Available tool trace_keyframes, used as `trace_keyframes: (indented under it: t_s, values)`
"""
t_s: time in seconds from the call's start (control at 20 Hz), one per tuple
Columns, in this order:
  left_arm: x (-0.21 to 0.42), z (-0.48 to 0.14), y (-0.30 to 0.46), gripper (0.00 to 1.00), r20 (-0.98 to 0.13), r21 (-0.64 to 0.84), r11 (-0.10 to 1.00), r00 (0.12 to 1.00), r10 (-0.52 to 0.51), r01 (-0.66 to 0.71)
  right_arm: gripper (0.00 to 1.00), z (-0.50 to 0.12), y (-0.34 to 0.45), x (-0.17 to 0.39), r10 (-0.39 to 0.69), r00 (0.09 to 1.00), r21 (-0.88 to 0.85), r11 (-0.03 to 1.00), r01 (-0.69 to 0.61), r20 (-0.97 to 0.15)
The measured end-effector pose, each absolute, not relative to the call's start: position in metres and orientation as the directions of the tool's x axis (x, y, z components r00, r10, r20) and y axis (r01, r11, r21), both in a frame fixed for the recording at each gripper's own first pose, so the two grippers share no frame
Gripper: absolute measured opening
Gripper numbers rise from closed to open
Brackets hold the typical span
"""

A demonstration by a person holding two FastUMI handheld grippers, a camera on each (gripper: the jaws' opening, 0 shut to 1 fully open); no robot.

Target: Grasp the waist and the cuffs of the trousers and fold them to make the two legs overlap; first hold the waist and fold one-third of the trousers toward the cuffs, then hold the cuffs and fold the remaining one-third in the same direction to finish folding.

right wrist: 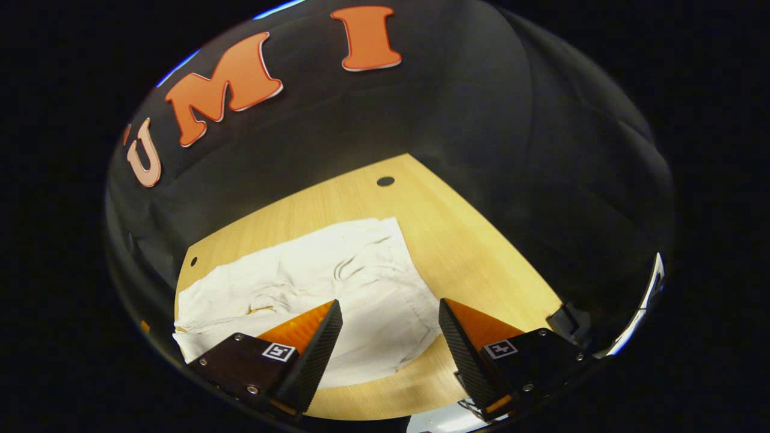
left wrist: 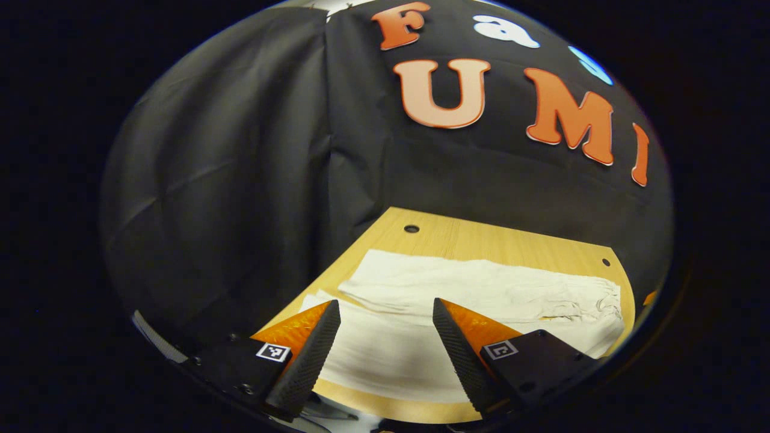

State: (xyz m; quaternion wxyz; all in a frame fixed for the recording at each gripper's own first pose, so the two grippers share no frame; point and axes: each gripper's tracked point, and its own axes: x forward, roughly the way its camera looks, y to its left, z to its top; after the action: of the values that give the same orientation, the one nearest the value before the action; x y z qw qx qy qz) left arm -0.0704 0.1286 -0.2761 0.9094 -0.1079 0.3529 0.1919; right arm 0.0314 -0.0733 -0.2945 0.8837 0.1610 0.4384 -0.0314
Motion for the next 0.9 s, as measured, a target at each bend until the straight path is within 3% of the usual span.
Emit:
trace_keyframes:
  t_s: [0.4,0.75,0.9]
  values:
    - [-0.122,-0.36,0.164,0.98,-0.876,-0.2,0.765,0.462,0.141,-0.612,0.94,-0.351,-0.071,0.024,0.108,0.463,0.29,0.894,0.341,-0.88]
    - [-0.168,-0.411,0.205,0.98,-0.939,-0.262,0.528,0.339,0.052,-0.808,0.92,-0.372,-0.061,0.02,0.118,0.388,0.277,0.88,0.385,-0.914]
    - [-0.18,-0.425,0.235,0.98,-0.943,-0.295,0.404,0.332,0.023,-0.866,0.92,-0.378,-0.057,0.019,0.121,0.37,0.276,0.874,0.401,-0.921]
